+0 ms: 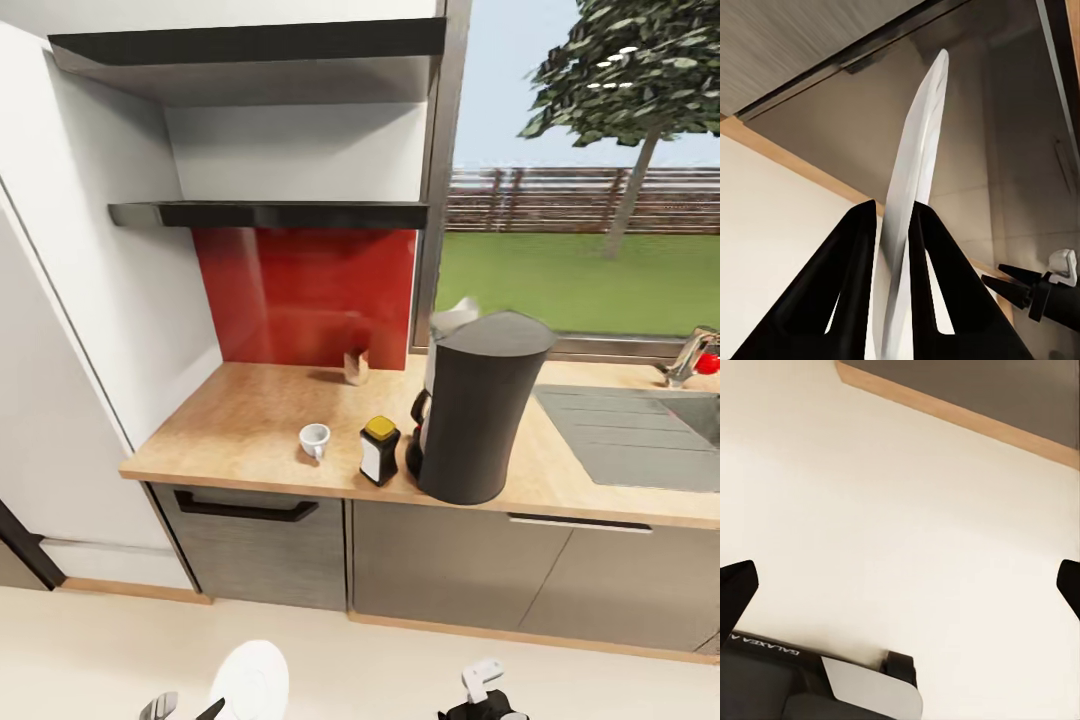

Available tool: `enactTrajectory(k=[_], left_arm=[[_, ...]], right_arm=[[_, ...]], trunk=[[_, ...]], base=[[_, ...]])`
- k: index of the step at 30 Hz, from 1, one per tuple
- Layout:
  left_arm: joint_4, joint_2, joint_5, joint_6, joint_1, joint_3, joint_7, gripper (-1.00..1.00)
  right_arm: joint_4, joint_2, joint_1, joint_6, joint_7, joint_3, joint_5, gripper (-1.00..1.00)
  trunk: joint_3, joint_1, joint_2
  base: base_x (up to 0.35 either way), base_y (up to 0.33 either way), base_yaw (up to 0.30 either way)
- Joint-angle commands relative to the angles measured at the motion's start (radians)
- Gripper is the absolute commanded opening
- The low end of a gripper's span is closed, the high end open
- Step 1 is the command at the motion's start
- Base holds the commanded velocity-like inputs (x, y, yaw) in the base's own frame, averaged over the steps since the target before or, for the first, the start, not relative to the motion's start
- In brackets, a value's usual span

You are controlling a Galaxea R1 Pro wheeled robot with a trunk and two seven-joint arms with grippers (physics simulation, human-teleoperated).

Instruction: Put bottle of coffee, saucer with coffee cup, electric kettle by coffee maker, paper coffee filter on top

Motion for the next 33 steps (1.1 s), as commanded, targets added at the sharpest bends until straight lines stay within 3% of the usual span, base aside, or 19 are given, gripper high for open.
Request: enactTrajectory(k=[1,9,21,33], left_arm=[[0.000,0.001,0.006,-0.010,-0.001,-0.008,0.001,-1.00],[0.016,0.001,0.007,-0.010,-0.001,-0.007,0.001,-1.00],[0.026,-0.003,0.010,-0.010,-0.001,-0.007,0.002,-1.00],[0.026,-0.004,0.010,-0.010,-0.001,-0.007,0.004,-1.00]], right_arm=[[0.002,0.001,-0.001,-0.004,0.003,0.007,-0.011,1.00],[0.000,0.003,-0.001,-0.004,0.003,0.007,-0.012,1.00],[0.000,0.003,-0.001,-0.004,0.001,0.007,-0.012,1.00],[0.002,0.001,0.000,-0.004,0.001,0.007,-0.011,1.00]], trunk=[[-0.002,0.001,-0.002],[-0.002,0.001,-0.002],[-0.002,0.001,-0.002],[-0.002,0.001,-0.002]], base=[[0.001,-0.273,0.000],[0.000,-0.273,-0.026],[0.000,-0.273,-0.235],[0.000,-0.273,-0.015]])
